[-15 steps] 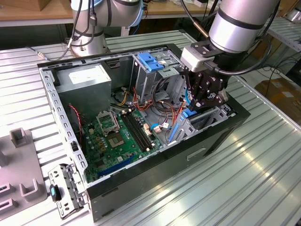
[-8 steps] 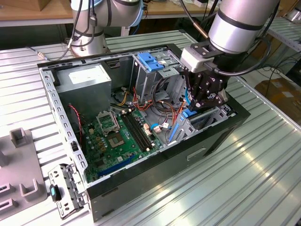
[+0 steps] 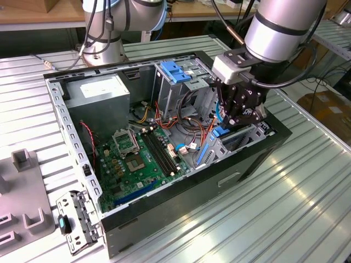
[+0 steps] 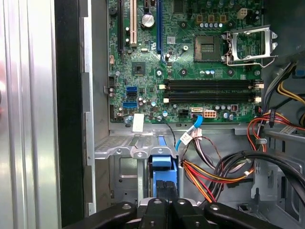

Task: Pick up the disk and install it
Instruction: 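Insert the first disk wire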

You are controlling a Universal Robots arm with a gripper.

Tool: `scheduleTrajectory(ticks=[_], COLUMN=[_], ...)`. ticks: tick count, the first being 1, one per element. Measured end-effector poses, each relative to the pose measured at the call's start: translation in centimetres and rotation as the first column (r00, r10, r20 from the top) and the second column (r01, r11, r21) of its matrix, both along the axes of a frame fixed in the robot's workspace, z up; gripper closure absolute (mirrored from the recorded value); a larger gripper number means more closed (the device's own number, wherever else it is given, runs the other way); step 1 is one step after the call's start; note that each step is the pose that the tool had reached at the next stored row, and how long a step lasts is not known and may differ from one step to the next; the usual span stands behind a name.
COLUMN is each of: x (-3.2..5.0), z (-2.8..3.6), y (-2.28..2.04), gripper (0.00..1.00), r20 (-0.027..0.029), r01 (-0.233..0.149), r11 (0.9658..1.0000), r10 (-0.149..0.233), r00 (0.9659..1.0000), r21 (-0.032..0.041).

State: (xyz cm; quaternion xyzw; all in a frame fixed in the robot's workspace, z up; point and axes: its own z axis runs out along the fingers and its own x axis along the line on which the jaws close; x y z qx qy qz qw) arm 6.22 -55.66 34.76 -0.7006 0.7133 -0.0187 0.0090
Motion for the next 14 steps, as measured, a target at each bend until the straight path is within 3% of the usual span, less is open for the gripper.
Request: scheduleTrajectory(ticks=[9, 14], x=[2.49, 2.97], z=[-0.1, -0.13], y=[0.08, 0.16], gripper=[0.89, 0.89], r20=[0.0, 0.001], r01=[0.0, -0.003], r11=[1.0, 1.0], r10=[0.0, 0.003], r00=[1.0, 1.0], r21=[-0.0014, -0.0016])
